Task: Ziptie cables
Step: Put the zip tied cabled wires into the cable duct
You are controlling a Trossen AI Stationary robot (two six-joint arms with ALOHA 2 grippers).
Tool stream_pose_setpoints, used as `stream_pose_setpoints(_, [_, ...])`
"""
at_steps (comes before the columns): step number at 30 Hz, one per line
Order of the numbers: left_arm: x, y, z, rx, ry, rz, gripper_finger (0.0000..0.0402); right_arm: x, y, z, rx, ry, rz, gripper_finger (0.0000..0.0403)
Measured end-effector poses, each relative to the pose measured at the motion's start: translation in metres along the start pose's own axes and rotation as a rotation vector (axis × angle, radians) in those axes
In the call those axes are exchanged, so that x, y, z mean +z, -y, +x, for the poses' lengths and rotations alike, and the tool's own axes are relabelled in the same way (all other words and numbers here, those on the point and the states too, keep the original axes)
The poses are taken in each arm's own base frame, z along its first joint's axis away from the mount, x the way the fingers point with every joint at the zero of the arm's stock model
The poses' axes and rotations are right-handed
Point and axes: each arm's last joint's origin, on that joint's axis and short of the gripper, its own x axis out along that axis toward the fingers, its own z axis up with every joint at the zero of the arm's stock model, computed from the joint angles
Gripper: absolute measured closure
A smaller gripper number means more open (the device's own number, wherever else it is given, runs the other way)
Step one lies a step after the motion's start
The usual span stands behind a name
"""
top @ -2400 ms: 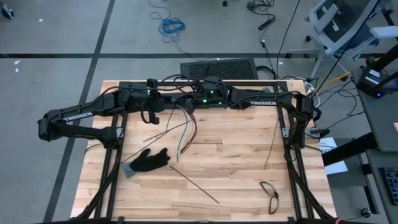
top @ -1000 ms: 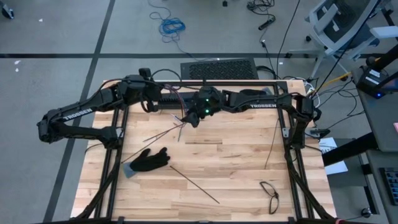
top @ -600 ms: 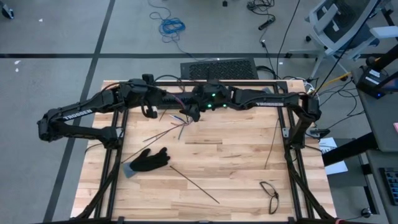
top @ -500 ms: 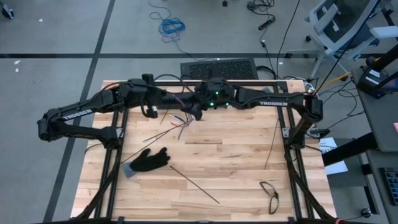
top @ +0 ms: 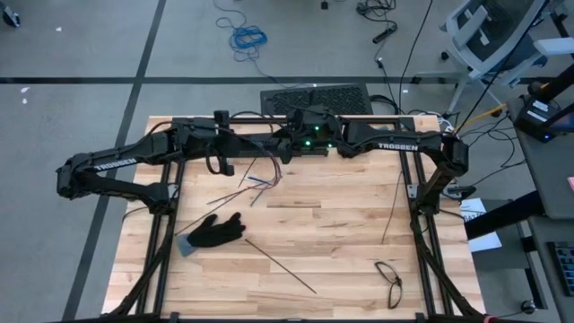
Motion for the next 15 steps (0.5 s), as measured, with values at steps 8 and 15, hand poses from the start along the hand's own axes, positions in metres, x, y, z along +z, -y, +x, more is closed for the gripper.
stream_pose_setpoints(8, [0.001,0.001,0.013,-0.002,-0.012,0.026,0.0361,-0.004,-0.007,0.009,0.020,0.041,0.018,0.0115])
stream_pose_setpoints(15, [0.005,-0.002,0.013,0.022,0.031,0.018,0.0361,-0.005,-0.004,0.011,0.001,0.043,0.023,0.0115])
